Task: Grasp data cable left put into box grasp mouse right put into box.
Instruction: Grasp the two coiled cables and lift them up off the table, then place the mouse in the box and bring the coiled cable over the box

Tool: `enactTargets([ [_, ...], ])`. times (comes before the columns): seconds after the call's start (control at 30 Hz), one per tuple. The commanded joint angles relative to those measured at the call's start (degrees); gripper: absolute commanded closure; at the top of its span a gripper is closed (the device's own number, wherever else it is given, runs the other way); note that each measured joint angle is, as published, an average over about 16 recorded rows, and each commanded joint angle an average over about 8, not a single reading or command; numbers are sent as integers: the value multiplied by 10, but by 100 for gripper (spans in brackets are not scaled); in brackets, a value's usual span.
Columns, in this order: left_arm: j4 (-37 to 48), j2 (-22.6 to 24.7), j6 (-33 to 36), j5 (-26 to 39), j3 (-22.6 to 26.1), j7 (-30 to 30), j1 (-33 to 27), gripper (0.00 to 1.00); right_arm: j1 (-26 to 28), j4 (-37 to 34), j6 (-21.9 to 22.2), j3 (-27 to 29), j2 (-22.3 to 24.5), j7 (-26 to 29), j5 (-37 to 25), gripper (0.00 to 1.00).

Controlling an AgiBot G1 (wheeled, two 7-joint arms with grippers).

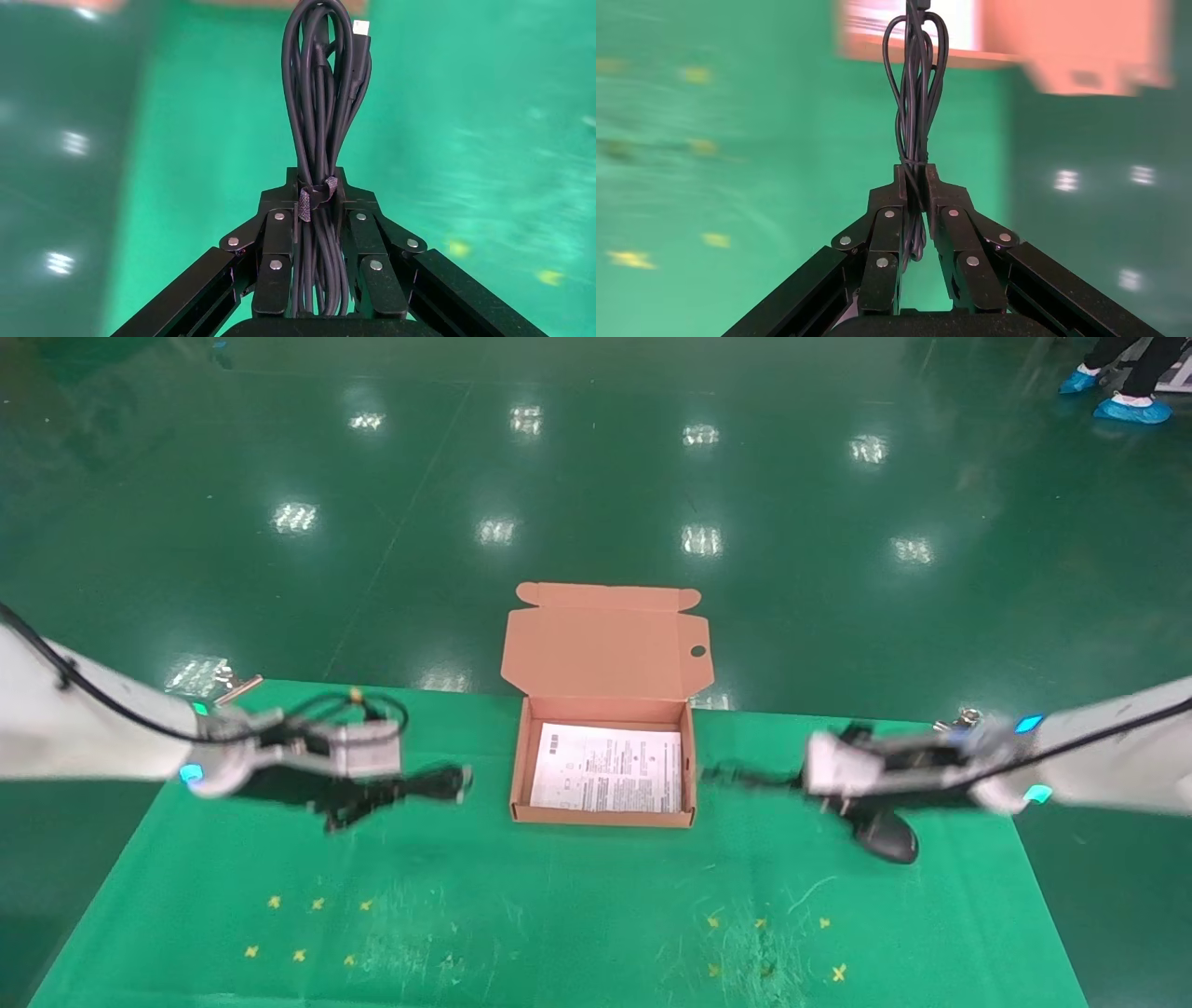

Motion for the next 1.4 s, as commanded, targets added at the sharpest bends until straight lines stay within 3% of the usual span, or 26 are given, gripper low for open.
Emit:
enactTargets([
  [0.03,-22,-10,-6,-4,-5,9,-10,100,14,15,10,10,17,3,6,100],
  [0.17,-85,-18,-39,-1,-11,0,-11,100,41,46,39,27,20,-3,15,100],
  [0.33,-156,-14,-97,24,-13,-33,-6,100,74,58,70,46,-11,-27,33,100],
  [0.67,-211,19,-202,128,-4,-132,-10,100,132,-41,105,83,-110,-135,80,100],
  [0.93,-234,27,-219,183,2,-180,-10,100,153,-119,94,99,-160,-201,108,100],
  [1.4,-216,7,-216,209,6,-196,2,100,135,-143,96,102,-187,-216,124,100],
])
